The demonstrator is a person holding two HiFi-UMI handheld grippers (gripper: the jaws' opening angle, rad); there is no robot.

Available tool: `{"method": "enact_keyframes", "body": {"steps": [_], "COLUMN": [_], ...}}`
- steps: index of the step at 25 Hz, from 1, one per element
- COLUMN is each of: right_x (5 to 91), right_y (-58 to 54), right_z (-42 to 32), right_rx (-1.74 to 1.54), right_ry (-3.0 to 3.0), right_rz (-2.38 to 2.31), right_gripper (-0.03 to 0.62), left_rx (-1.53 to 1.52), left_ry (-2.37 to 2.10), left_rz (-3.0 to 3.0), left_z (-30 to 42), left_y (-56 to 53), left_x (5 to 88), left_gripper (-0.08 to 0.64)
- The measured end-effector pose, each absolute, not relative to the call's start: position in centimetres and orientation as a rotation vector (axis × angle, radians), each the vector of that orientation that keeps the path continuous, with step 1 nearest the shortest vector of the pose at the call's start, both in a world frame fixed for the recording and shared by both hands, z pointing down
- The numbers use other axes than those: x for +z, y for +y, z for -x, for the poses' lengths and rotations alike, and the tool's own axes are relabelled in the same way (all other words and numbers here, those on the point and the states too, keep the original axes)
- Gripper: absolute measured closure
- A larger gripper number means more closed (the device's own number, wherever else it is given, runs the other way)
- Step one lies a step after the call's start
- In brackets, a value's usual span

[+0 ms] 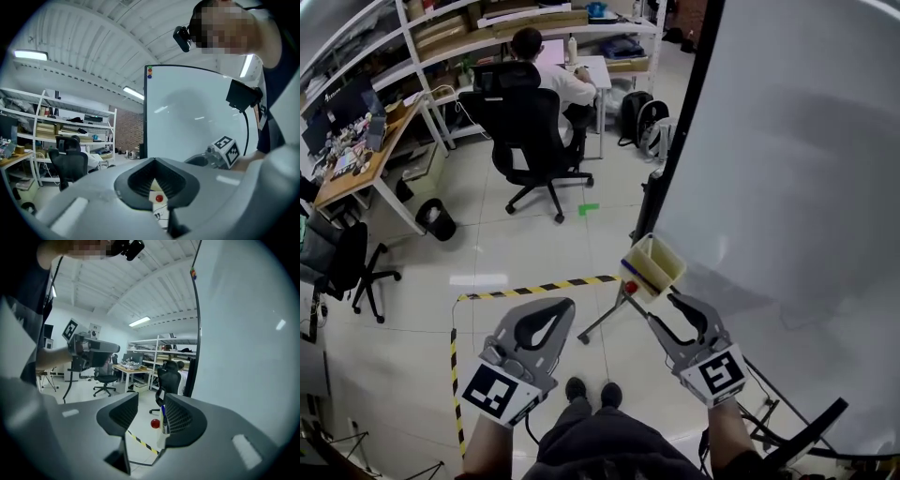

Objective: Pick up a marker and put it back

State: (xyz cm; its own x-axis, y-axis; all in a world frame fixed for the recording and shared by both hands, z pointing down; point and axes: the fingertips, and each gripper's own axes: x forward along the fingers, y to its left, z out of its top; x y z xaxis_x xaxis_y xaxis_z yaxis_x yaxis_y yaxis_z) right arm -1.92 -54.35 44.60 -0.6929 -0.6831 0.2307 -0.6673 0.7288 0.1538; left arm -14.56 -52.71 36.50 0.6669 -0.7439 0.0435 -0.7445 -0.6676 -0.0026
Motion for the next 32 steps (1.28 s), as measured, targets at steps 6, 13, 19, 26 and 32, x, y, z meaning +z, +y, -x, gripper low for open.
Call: {"method": "enact_keyframes", "body": {"steps": [6,13,19,26,32], "right_x": [47.9,50.8,52.5,51.8,50.9], "right_y": [-57.7,-59.2,-59.6,-59.6,-59.6], "right_z": [1.9,1.8,1.4,0.9,0.7], "right_rx": [-0.071,-0.020,0.002,-0.006,-0.043], "right_ry": [-2.574,-2.544,-2.527,-2.511,-2.519], "right_rz": [-1.092,-1.122,-1.165,-1.221,-1.220], "right_gripper": [0.417,0.417,0.456,0.554,0.555], "left_rx": [0.126,0.171,0.193,0.208,0.200], "left_ry": [-1.207,-1.118,-1.073,-1.091,-1.120], "left_rz": [-2.832,-2.816,-2.821,-2.801,-2.784], "left_z": [14.7,14.5,14.0,14.3,14.5], "left_y": [-56.5,-59.5,-60.5,-60.0,-59.9], "left_x": [39.4,42.2,43.8,43.5,43.4], "left_gripper": [0.554,0.554,0.554,0.554,0.554]}}
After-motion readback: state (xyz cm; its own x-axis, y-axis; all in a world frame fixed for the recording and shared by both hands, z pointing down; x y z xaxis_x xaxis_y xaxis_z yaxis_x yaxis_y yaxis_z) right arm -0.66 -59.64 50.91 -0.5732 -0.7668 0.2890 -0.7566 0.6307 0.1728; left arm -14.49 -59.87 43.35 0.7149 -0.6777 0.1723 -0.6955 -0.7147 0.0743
